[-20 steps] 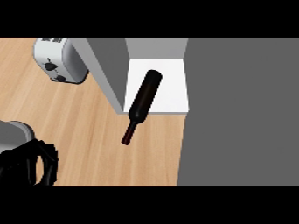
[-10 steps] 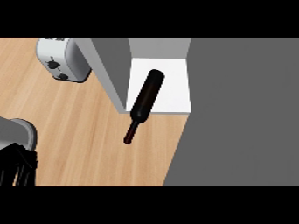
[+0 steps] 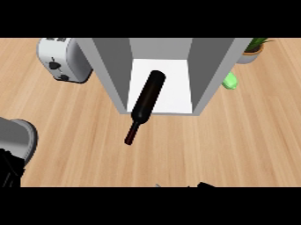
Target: Pick up the wine, place it into the cabinet and close the cabinet
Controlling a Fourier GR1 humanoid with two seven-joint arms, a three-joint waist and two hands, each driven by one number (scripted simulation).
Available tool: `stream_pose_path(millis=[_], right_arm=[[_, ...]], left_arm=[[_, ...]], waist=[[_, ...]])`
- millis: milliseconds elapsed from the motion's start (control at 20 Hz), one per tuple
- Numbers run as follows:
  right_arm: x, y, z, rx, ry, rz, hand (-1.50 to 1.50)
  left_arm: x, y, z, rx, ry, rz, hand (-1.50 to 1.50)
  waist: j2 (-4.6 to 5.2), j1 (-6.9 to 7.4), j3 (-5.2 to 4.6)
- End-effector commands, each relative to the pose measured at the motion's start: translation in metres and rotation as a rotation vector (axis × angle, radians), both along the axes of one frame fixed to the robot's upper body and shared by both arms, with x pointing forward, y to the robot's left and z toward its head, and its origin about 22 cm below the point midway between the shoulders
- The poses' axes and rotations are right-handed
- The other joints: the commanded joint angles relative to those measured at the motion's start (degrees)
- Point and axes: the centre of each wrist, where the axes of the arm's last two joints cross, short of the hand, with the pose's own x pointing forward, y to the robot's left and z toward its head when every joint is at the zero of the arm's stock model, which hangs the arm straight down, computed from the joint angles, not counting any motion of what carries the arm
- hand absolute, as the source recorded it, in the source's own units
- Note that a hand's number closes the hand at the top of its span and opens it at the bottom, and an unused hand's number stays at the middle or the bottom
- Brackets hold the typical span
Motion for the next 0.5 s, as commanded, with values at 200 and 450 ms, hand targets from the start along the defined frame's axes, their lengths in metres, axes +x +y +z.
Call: stream_pose_path(millis=[200, 450], right_arm=[[0.028, 0.059, 0.031, 0.051, 0.013, 0.026, 1.50], [0.055, 0.081, 0.048, 0.088, 0.051, 0.004, 1.50]], left_arm=[[-0.002, 0.014, 0.001, 0.003, -0.014, -0.015, 1.50], [-0.006, 0.008, -0.011, 0.008, 0.013, -0.004, 1.50]], waist=[[0.00, -0.24, 0.02], [0.02, -0.18, 0.03]])
